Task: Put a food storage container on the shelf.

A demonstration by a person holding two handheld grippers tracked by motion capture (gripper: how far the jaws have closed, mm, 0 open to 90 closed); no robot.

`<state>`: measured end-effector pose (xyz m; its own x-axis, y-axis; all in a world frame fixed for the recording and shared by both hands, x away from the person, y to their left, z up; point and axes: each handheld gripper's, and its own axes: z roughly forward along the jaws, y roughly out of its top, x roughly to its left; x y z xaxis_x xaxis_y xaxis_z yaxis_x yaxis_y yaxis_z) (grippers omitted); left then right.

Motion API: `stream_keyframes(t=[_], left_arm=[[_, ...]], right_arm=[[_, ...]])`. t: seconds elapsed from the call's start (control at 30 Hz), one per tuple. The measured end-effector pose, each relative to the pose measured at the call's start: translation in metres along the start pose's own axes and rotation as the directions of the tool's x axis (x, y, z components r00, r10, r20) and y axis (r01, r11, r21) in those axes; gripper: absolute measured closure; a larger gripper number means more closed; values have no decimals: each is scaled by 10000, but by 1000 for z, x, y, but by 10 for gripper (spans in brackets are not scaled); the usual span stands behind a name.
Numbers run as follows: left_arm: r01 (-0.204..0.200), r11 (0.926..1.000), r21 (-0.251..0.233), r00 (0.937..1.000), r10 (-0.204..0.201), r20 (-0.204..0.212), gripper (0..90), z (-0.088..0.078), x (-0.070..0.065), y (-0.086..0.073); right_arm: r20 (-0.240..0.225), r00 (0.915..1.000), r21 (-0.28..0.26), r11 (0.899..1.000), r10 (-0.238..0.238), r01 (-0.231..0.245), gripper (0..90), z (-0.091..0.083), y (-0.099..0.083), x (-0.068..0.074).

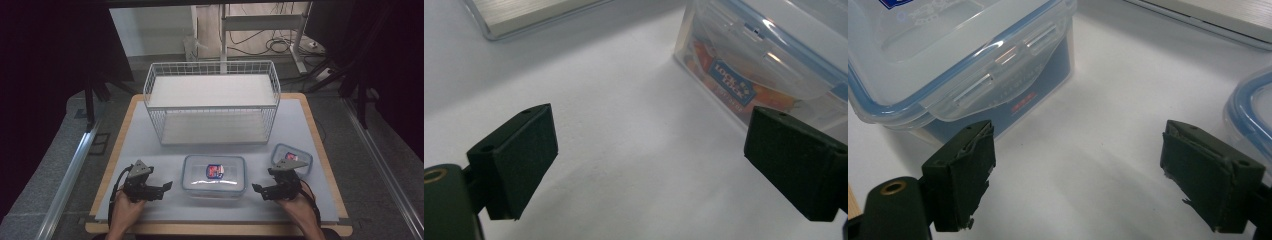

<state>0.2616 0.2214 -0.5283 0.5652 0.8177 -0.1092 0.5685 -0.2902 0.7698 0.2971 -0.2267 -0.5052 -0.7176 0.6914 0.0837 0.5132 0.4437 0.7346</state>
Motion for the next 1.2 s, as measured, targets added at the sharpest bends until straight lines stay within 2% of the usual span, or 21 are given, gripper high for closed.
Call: stream_keyframes(t=[0.27,0.4,0.47,0.53,0.6,0.67,0.7,0.73,0.77,0.8,0.9,0.93,0.97,1.0,1.03,1.07,1.1,1.17,1.2], left_arm=[[-156,9990,425,9995,144,273,65,0,-6,6],[114,9994,311,9968,-138,783,59,-3,-8,12],[126,9994,310,9962,-152,860,55,-4,-9,13],[67,9996,261,9945,-94,1045,43,-4,-11,16],[94,9999,131,9888,-112,1487,34,-6,-13,21],[96,9999,100,9869,-111,1611,34,-6,-13,23],[130,9999,76,9848,-141,1731,34,-6,-13,25],[270,9996,15,9796,-268,1992,35,-5,-13,29],[270,9996,15,9796,-268,1992,35,-5,-13,29],[307,9995,81,9751,-317,2197,35,-2,-14,34],[299,9994,174,9701,-332,2406,34,2,-15,39],[248,9992,310,9616,-323,2727,25,8,-16,43],[248,9992,310,9616,-323,2727,11,8,-16,43],[263,9984,503,9544,-401,2959,9,15,-17,47],[263,9984,503,9544,-401,2959,7,15,-17,47],[235,9972,709,9498,-444,3098,4,23,-17,52],[235,9972,709,9498,-444,3098,2,23,-17,52],[340,9950,937,9387,-640,3388,0,33,-17,56],[347,9926,1164,9301,-747,3597,0,42,-18,58]], right_arm=[[19,10000,-85,9999,-69,69,116,-1,3,2],[64,10000,-149,9999,19,-18,72,-4,7,4],[17,10000,-111,9999,69,-69,64,-5,8,4],[-232,9995,-174,9996,214,-218,42,-8,11,5],[-403,9987,-244,9992,304,-314,38,-10,14,6],[-507,9980,-225,9989,389,-401,38,-13,16,6],[-507,9980,-225,9989,389,-401,38,-13,16,6],[-649,9965,-115,9985,520,-528,46,-14,19,6],[-709,9957,-72,9982,591,-598,55,-13,20,6],[-781,9949,-55,9979,634,-640,71,-13,21,6],[-960,9927,31,9973,736,-737,91,-11,25,7],[-1144,9911,84,9976,686,-681,99,-8,29,9],[-1144,9911,84,9976,686,-681,99,-8,29,9],[-1413,9871,132,9972,754,-742,100,-3,33,12],[-1413,9871,132,9972,754,-742,100,-3,33,12],[-1640,9837,280,9971,745,-708,99,4,36,14],[-1640,9837,280,9971,745,-708,99,4,36,14],[-1872,9786,480,9958,855,-778,87,12,38,15],[-2138,9713,722,9932,1046,-911,77,21,40,16]])
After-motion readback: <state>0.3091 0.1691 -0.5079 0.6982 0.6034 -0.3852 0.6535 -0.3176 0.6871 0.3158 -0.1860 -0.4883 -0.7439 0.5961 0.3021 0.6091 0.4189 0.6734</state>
